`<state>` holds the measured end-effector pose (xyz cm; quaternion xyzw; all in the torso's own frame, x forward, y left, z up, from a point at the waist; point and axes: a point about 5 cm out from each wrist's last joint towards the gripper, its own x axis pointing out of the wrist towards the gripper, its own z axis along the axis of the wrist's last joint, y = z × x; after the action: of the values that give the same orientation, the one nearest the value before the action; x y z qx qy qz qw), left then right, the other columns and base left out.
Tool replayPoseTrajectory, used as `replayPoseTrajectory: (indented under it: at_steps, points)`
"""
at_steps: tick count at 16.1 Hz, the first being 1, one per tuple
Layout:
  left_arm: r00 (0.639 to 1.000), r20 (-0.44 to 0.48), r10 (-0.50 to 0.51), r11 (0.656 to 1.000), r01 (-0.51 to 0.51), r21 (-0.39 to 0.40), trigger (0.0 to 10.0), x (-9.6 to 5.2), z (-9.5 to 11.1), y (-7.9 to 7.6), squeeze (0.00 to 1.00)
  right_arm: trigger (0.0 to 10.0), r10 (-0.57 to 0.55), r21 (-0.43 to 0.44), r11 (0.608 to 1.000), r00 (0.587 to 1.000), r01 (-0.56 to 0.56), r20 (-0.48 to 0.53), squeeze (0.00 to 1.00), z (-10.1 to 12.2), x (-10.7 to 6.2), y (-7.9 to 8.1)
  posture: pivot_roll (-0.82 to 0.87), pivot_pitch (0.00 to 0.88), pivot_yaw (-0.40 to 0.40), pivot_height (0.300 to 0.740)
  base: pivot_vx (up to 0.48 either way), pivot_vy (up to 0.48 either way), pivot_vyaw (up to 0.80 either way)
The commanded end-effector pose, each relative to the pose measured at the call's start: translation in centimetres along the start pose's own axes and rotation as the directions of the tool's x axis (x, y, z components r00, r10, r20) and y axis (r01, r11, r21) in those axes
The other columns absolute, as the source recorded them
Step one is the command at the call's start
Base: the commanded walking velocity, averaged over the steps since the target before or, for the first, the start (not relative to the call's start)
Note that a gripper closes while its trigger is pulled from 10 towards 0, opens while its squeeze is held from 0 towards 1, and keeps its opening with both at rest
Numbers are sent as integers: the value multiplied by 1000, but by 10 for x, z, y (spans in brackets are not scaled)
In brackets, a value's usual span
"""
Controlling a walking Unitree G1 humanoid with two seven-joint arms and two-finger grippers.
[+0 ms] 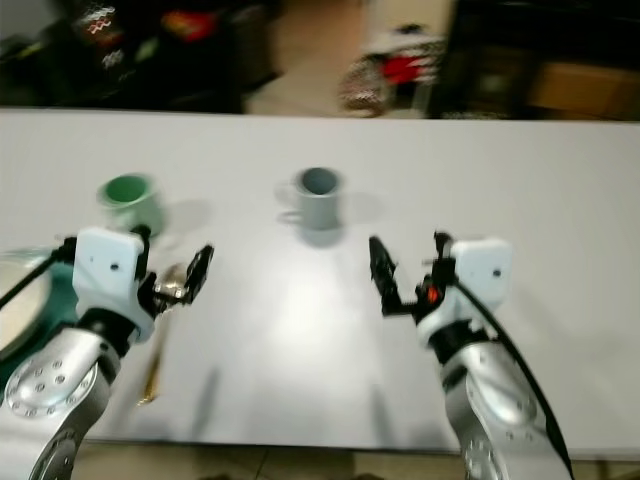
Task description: Setting the table
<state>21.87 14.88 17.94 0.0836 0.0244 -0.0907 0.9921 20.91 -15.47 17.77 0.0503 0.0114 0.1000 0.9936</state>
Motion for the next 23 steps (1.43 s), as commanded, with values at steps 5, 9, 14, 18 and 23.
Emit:
replayPoseTrajectory:
  at_steps: [5,9,14,18,23]
  points:
    - [994,92,61,998,-62,1,10000,12,18,3,0,10000,55,27,998,994,-58,90,1000,15,12,13,-121,41,32,740,0,0,800]
    - [996,83,45,999,-47,21,10000,8,13,0,0,10000,-15,17,1000,997,14,76,1000,5,9,4,-102,21,11,740,0,0,800]
    - [994,94,56,997,-62,53,10000,18,17,4,0,10000,-35,10,999,990,34,139,1000,12,16,2,-105,0,30,740,0,0,800]
    - [992,93,81,995,-85,44,10000,25,16,8,0,10000,-62,18,998,993,60,105,1000,5,16,1,-111,0,38,740,0,0,800]
    - [992,104,67,996,-73,52,10000,24,16,5,0,10000,-58,34,998,994,55,97,1000,3,21,0,-108,0,13,740,0,0,800]
